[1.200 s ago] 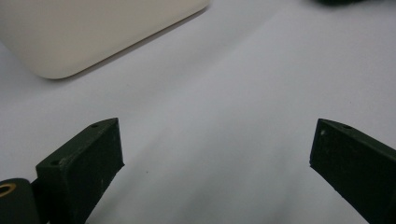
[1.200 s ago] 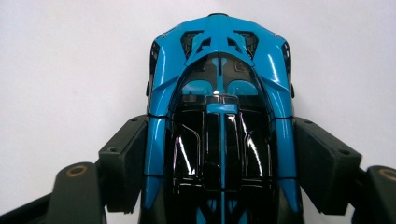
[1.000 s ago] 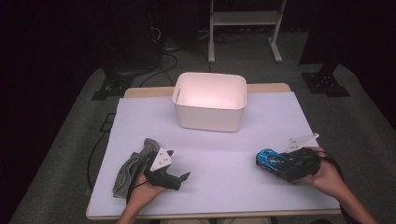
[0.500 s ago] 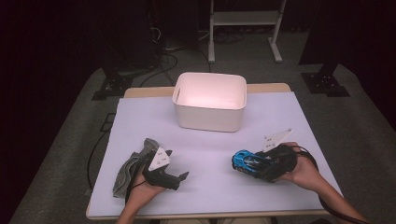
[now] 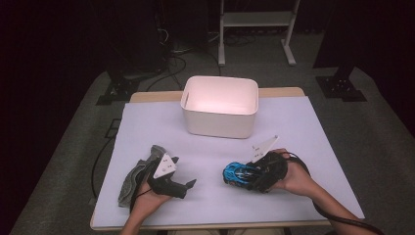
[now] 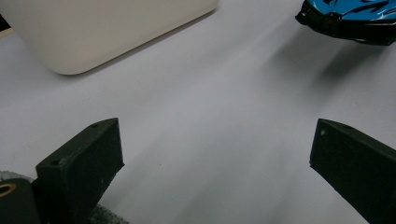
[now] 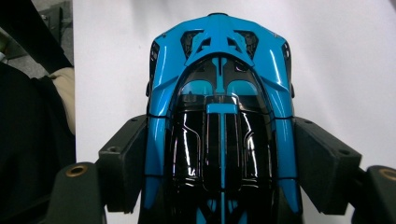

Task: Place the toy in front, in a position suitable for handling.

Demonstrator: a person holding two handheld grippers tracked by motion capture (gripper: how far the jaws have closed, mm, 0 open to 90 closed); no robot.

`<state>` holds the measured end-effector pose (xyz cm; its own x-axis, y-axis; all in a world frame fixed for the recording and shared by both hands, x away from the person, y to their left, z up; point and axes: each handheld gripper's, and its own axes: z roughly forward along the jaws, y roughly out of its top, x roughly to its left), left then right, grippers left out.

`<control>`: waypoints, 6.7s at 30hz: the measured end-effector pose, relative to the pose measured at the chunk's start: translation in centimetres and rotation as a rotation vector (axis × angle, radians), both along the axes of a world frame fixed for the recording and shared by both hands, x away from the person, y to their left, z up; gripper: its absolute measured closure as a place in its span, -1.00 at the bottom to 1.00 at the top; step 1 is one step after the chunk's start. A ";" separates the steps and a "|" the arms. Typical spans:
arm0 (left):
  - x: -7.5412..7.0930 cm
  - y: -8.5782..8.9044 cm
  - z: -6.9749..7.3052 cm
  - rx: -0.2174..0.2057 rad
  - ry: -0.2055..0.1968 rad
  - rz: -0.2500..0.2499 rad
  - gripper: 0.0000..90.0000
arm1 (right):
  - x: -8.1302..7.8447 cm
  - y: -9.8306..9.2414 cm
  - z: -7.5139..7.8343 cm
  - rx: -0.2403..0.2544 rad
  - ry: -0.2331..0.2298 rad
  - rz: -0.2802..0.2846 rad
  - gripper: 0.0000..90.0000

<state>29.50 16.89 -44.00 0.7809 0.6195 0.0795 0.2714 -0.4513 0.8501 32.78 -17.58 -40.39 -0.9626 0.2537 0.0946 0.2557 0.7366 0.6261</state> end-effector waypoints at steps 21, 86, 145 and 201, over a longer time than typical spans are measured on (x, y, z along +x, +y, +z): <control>0.1 0.9 0.3 -0.019 -0.005 0.013 -0.96 | 0.7 4.2 -1.3 -0.032 0.023 0.101 -0.44; 1.4 8.9 4.2 0.223 0.072 0.024 -0.36 | -1.8 -2.4 -3.8 0.084 -0.026 -0.018 -0.70; 2.4 -9.2 3.0 0.217 0.125 -0.614 0.77 | -1.7 -1.7 -5.0 0.060 -0.052 0.043 -0.50; 2.6 -6.1 1.3 0.220 0.196 -0.556 0.77 | -1.0 2.3 -5.2 0.028 -0.078 0.108 -0.64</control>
